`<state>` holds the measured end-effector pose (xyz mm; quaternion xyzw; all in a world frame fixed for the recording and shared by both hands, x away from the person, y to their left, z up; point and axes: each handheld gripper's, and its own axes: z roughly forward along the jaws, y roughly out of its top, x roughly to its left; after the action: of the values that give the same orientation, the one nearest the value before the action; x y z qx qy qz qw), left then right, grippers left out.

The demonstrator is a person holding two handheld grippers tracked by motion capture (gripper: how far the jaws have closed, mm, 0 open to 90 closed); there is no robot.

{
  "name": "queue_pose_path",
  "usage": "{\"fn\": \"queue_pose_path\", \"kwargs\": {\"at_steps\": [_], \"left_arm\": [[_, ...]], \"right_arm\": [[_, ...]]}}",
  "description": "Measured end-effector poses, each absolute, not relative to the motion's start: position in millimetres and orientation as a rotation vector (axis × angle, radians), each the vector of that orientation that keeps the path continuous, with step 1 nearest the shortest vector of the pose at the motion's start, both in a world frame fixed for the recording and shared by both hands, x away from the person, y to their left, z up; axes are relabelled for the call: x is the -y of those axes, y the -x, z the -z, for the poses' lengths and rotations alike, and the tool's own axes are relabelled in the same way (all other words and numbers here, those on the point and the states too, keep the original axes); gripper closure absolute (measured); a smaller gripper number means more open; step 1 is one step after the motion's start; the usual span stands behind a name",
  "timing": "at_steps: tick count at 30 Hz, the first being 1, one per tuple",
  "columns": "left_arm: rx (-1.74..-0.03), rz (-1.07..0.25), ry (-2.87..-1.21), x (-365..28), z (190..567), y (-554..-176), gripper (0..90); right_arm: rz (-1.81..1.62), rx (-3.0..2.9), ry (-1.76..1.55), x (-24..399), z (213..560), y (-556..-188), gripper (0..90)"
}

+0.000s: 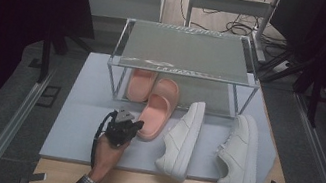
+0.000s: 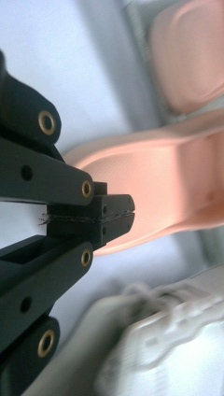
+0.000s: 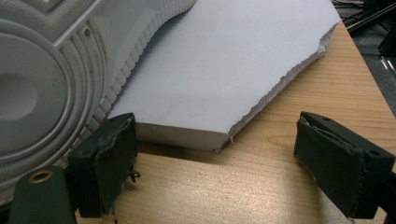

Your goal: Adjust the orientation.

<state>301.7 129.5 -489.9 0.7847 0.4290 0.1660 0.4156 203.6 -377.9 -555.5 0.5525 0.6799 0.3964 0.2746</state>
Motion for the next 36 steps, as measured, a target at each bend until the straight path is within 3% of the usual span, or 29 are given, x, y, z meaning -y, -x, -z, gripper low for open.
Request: {"fn": "queue_pose_path", "kwargs": {"at_steps": [11,36], "left_arm": [[-1.094,-0.425,-2.055,-121.5,516.8,-293.7,89.8],[-1.08,-0.525,-2.028,-79.2,504.8,-329.4,89.3]], "right_arm": [[-1.065,-1.827,-1.485,377.8,555.5,-203.5,13.3],[-1.066,-1.827,-1.485,377.9,555.5,-203.5,13.3]]}}
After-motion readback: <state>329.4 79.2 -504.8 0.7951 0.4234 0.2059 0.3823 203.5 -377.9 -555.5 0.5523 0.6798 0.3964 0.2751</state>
